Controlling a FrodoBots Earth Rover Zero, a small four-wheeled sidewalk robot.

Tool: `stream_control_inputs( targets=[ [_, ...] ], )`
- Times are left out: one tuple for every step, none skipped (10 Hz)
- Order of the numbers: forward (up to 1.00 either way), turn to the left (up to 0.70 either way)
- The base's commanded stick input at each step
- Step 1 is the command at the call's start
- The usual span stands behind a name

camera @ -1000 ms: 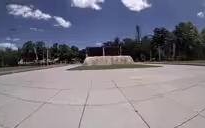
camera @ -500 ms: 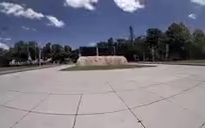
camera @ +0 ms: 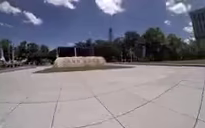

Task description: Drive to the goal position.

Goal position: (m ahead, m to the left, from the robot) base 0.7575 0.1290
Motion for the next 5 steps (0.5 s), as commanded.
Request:
stream_control_inputs(
  targets=[
    [0.5, 0.0],
    [0.5, 0.0],
    [0.5, 0.0],
    [0.5, 0.0],
    [0.5, 0.0]
  ],
)
